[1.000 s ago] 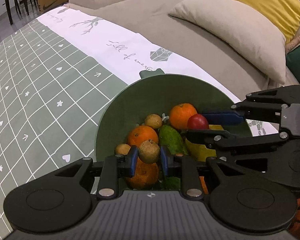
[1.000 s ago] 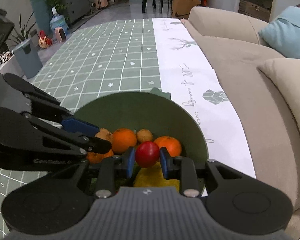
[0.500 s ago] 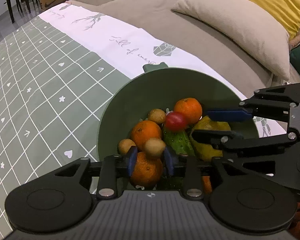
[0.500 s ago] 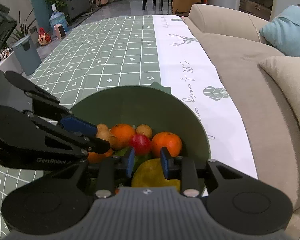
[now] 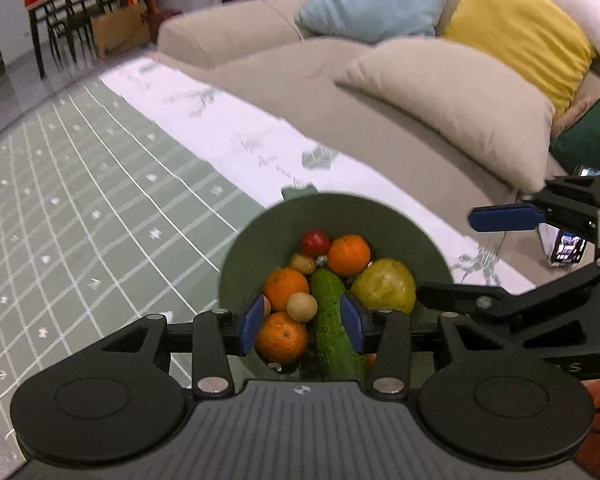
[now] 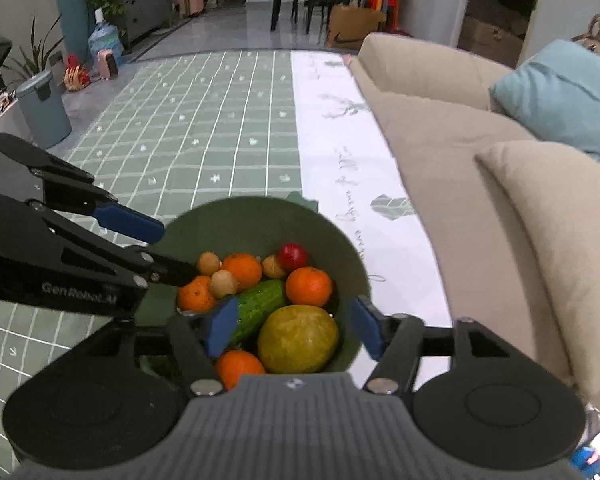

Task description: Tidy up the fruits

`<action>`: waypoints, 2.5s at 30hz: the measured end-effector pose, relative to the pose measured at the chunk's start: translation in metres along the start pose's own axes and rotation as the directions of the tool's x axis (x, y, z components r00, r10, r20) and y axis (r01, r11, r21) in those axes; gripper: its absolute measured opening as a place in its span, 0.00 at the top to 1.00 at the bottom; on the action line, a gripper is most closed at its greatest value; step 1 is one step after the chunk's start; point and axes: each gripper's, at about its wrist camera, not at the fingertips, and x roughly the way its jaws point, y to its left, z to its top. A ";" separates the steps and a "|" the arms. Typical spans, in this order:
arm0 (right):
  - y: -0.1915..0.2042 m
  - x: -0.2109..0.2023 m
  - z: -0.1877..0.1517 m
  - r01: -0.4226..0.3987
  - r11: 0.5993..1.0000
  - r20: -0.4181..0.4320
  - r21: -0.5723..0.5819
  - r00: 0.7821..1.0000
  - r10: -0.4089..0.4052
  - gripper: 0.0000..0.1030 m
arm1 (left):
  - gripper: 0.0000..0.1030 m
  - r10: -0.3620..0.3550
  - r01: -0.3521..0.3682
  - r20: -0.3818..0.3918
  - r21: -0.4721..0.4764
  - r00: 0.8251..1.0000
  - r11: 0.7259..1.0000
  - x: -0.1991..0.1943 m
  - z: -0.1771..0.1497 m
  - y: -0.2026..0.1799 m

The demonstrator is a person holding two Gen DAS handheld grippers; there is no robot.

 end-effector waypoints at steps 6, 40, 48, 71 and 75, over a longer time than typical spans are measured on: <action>0.010 -0.046 -0.005 0.013 0.998 0.067 0.067 0.998 -0.017 0.23 | 0.42 0.056 -0.057 0.126 0.006 0.990 0.998 -0.050 -0.009 -0.007; 0.109 -0.134 -0.116 0.190 0.940 0.294 0.282 0.916 -0.273 0.08 | 0.17 0.265 -0.242 0.248 -0.118 0.932 0.963 -0.115 -0.118 -0.011; 0.108 -0.106 -0.123 0.181 0.947 0.276 0.266 0.927 -0.255 0.06 | 0.17 0.305 -0.288 0.198 -0.114 0.931 0.951 -0.096 -0.134 -0.010; 0.108 -0.088 -0.138 0.169 0.948 0.251 0.270 0.938 -0.238 0.06 | 0.17 0.316 -0.300 0.147 -0.121 0.937 0.946 -0.090 -0.147 -0.014; 0.109 -0.090 -0.137 0.170 0.949 0.257 0.264 0.937 -0.239 0.06 | 0.17 0.318 -0.300 0.151 -0.128 0.936 0.945 -0.091 -0.146 -0.013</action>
